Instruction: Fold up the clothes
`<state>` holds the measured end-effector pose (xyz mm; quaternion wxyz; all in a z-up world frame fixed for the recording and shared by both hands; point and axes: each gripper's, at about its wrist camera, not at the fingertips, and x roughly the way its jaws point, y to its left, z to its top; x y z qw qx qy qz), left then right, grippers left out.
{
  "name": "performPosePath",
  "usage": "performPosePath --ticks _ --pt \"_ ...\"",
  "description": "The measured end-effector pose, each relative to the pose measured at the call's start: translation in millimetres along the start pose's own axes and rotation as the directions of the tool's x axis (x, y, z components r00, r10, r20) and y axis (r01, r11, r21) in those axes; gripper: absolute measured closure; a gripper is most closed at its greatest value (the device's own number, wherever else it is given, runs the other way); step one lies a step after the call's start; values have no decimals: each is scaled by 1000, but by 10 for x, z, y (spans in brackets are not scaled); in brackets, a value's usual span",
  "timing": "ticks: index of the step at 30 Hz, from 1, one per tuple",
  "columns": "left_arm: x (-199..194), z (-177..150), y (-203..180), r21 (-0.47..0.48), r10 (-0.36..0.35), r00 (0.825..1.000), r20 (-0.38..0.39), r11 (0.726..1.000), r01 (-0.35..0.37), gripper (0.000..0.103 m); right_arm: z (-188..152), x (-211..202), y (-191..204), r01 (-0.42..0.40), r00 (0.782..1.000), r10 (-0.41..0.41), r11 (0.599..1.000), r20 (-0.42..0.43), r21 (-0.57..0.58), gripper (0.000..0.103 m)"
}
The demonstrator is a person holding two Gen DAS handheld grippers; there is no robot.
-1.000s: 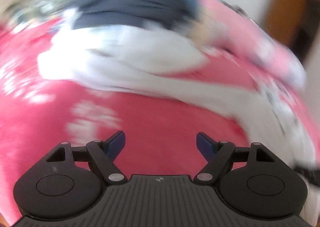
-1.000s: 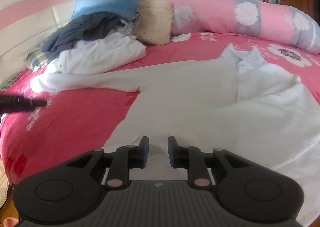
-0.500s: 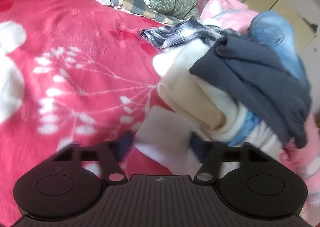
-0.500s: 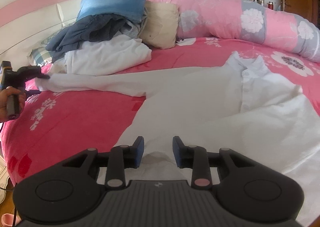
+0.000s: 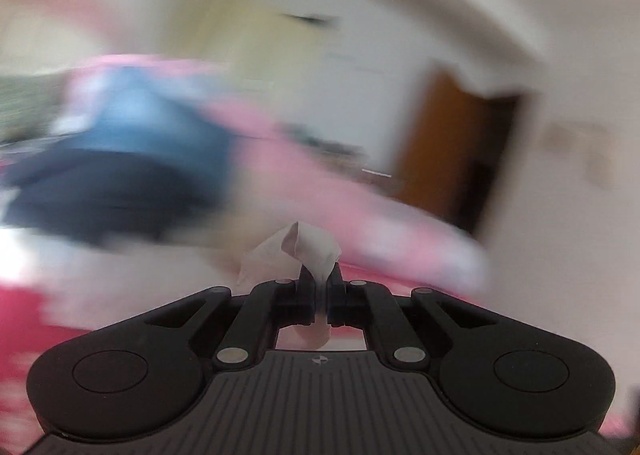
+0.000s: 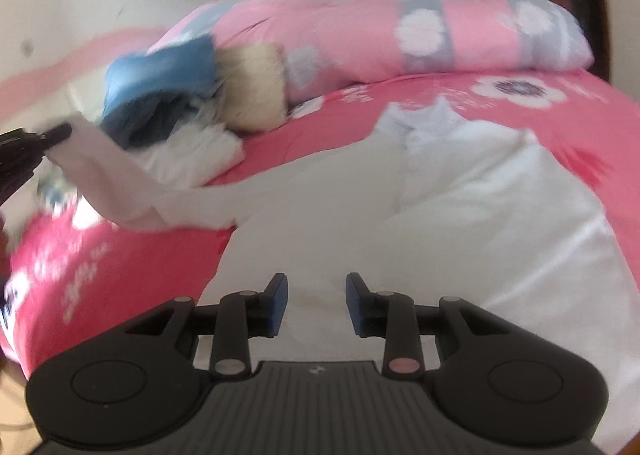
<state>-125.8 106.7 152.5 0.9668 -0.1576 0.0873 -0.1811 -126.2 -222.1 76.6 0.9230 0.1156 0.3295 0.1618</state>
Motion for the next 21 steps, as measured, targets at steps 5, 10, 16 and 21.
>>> performPosePath --ticks 5,10,16,21 --pt "402 -769 -992 29 -186 965 -182 981 194 100 -47 -194 -387 -11 1000 7 987 24 160 69" --pt "663 -1598 -1287 33 -197 883 -426 972 233 80 -224 -380 -867 -3 1000 2 954 3 299 68" --pt "382 -1663 -1177 -41 -227 875 -428 972 233 30 -247 -324 -1011 -55 998 62 940 -9 337 57" --pt "212 -1556 -1065 8 -169 886 -432 982 191 28 -231 -117 -948 -63 996 82 937 -40 345 56"
